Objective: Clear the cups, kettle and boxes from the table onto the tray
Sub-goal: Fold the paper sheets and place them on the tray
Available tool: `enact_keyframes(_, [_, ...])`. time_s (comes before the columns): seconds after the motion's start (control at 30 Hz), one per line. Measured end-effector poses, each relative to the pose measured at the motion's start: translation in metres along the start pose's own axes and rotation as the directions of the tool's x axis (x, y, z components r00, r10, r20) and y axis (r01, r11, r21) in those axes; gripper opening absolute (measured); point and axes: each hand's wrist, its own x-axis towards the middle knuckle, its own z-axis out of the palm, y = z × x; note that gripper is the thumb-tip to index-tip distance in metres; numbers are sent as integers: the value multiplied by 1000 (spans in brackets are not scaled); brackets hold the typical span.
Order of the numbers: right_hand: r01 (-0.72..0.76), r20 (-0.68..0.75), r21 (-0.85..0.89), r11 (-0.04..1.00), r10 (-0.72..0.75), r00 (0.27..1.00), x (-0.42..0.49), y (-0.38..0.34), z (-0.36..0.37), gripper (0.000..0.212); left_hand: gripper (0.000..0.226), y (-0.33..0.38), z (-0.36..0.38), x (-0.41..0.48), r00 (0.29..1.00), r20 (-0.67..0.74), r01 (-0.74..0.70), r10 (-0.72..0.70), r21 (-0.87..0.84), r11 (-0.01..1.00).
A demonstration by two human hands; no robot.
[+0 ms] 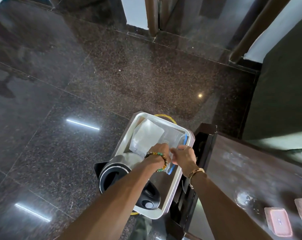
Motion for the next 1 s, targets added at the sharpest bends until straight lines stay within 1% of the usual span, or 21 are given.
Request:
enact_keyframes(0.03, [-21,-26,17,1000,22,999,2,-1,2,29,22,0,2,1,1000,3,5,-5,-14,1000])
enact_keyframes(0.07, [-43,-42,43,998,45,998,2,-3,3,30,24,-1,4,3,1000,3,8,-8,-28,1000])
enact_keyframes(0.13, [-65,-63,33,997,67,996,3,-4,6,20,27,-1,8,5,1000,3,9,-9,-48,999])
enact_keyframes(0.17, [-53,-63,2,999,53,997,4,-5,6,18,30,-2,9,5,1000,-3,4,-4,-52,999])
enact_keyframes(0.2, [-54,-38,-8,999,53,998,4,-5,7,18,32,-2,10,5,1000,-12,-3,3,-53,999])
enact_keyframes(0.27, [-79,22,27,996,79,997,1,-10,4,18,41,-2,9,3,999,-34,-12,10,-60,998])
enact_keyframes(0.3, [-80,47,51,995,78,996,1,-13,3,14,45,-1,7,1,999,-46,-11,8,-62,998])
enact_keyframes(0.33, [-78,41,93,993,74,996,-1,-16,0,7,45,0,5,-2,998,-64,-3,-1,-66,998])
enact_keyframes(0.37, [-66,19,107,992,64,998,-1,-16,-2,6,42,1,2,-5,996,-92,11,-18,-74,997])
enact_keyframes(0.4, [-78,34,142,987,74,997,-6,-18,-4,3,34,1,-1,-7,992,-123,28,-38,-85,996])
enact_keyframes(0.43, [-97,62,236,967,85,994,-10,-18,-6,4,26,2,-3,-9,987,-150,44,-56,-88,995])
enact_keyframes(0.47, [-122,76,306,944,103,992,-13,-17,-8,11,21,2,-5,-11,982,-174,52,-66,-84,995])
enact_keyframes(0.5, [-121,98,334,935,94,991,-15,-18,-8,15,20,2,-7,-13,979,-190,53,-67,-78,996])
enact_keyframes(0.57, [-101,121,332,938,64,991,-18,-20,-8,18,22,3,-9,-17,979,-196,41,-55,-74,996])
enact_keyframes(0.67, [-68,83,344,937,41,996,-16,-20,-8,20,26,5,-9,-19,981,-190,16,-36,-105,994])
enact_keyframes(0.73, [-64,69,372,926,41,997,-13,-19,-10,19,28,8,-9,-19,977,-213,-14,-16,-138,990])
enact_keyframes(0.8, [-52,84,434,899,17,996,-13,-19,-14,17,28,11,-8,-18,966,-258,-64,22,-156,986])
enact_keyframes(0.87, [-63,123,527,847,-2,992,-13,-18,-22,12,26,14,-8,-19,950,-306,-120,66,-162,980])
enact_keyframes(0.93, [-111,164,627,771,9,986,-14,-18,-29,15,21,17,-8,-20,929,-355,-170,100,-171,971])
enact_keyframes(1.0, [-142,184,680,720,20,983,-11,-18,-34,20,20,21,-10,-20,904,-401,-229,145,-172,958])
